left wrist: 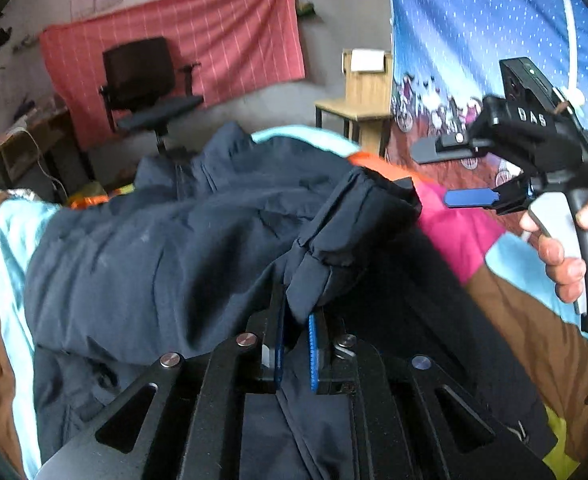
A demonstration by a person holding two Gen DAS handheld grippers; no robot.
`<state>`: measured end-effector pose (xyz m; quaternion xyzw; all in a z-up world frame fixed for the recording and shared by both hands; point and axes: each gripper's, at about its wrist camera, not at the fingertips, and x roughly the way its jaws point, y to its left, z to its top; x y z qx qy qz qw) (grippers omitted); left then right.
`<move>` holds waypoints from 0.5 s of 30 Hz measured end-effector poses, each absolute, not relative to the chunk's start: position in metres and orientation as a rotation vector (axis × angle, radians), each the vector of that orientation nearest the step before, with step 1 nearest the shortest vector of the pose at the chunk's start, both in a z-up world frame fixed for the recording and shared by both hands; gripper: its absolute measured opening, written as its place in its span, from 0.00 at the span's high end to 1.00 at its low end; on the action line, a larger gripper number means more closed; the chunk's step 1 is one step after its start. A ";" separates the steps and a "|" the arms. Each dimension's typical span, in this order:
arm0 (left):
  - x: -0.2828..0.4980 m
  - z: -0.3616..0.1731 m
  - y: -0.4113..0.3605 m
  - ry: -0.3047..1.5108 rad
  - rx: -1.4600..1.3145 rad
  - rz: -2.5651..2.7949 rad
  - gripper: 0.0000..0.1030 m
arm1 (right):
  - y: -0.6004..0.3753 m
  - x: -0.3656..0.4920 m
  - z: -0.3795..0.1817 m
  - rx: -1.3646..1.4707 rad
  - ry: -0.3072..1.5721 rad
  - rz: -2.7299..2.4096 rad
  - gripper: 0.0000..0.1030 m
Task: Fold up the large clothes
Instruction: 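Fold the held sleeve across the jacket body toward the right tool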
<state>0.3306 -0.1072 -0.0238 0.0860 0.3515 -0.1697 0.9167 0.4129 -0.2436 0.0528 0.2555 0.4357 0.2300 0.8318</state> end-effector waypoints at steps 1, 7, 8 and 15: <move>0.329 -0.028 -0.105 0.737 0.167 -0.357 0.90 | -0.244 0.414 0.047 0.572 0.952 0.500 0.03; 0.312 -0.033 -0.090 0.789 0.089 -0.442 0.43 | -0.234 0.418 0.016 0.701 1.091 0.574 0.03; 0.307 -0.030 -0.089 0.781 0.071 -0.453 0.39 | -0.232 0.419 0.015 0.708 1.100 0.580 0.04; 0.284 -0.010 -0.072 0.762 0.020 -0.406 0.38 | -0.218 0.417 0.011 0.687 1.162 0.603 0.41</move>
